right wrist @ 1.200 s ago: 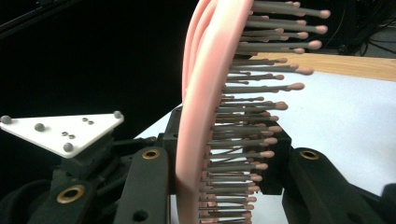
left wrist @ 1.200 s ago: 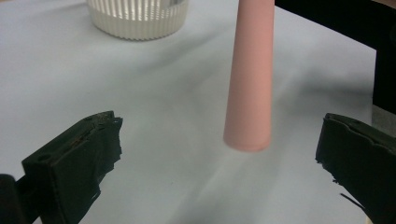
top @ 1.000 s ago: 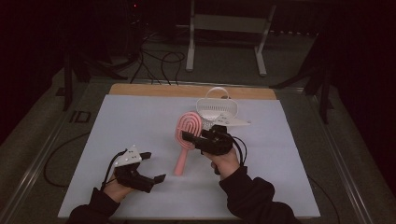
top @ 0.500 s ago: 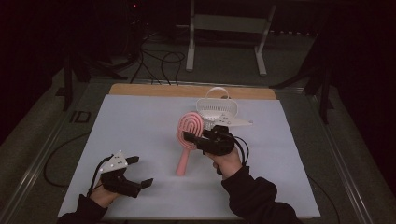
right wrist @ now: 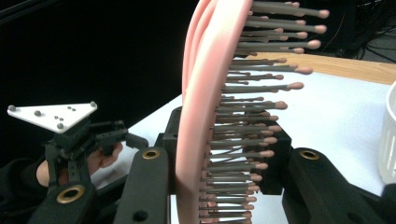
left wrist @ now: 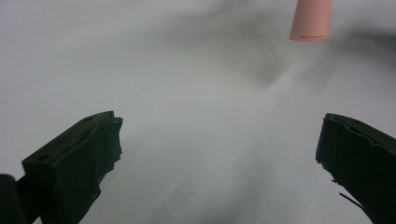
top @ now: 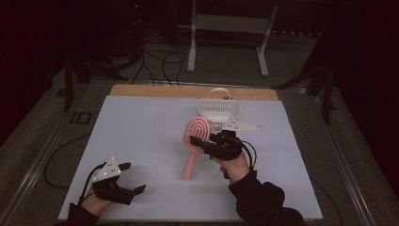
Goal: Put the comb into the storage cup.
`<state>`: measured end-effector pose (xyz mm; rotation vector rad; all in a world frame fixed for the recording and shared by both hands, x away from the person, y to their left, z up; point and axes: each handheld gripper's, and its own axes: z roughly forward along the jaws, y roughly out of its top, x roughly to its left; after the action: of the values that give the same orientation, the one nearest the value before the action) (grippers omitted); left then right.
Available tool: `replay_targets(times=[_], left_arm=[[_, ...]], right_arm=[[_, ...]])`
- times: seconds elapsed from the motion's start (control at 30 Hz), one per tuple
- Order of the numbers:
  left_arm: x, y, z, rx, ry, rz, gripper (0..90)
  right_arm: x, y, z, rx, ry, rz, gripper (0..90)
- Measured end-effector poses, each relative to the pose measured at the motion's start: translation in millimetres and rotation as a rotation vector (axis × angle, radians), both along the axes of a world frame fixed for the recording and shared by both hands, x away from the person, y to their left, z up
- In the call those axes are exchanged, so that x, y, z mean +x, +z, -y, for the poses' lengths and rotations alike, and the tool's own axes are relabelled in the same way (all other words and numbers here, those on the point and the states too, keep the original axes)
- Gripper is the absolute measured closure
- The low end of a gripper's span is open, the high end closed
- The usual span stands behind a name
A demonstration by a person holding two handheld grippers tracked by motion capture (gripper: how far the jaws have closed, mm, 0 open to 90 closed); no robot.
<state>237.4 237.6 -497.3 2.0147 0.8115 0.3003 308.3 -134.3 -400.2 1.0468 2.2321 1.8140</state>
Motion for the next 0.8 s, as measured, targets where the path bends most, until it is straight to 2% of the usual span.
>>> replay_targets(times=[0.17, 0.37, 0.5, 0.6, 0.8], left_arm=[[-0.4, -2.0, -4.3, 0.0, 0.016, 0.0, 0.0], [-0.2, -3.1, -4.6, -0.011, 0.014, -0.006, 0.0], [-0.3, -2.7, -5.1, -0.021, 0.009, -0.008, 0.0], [-0.4, -2.8, -4.8, -0.026, 0.007, -0.011, 0.0], [0.1, -2.7, -5.1, -0.037, 0.003, -0.015, 0.0]], right_arm=[[-0.1, -1.0, 7.0, -0.004, -0.006, 0.002, 64.0], [-0.8, 4.3, 12.8, -0.025, -0.008, 0.036, 64.1], [-0.7, 12.8, 16.6, -0.034, -0.012, 0.078, 64.1], [-2.0, 19.1, 16.0, -0.06, -0.011, 0.124, 64.1], [-1.2, 28.7, 14.2, -0.081, -0.002, 0.166, 64.0]])
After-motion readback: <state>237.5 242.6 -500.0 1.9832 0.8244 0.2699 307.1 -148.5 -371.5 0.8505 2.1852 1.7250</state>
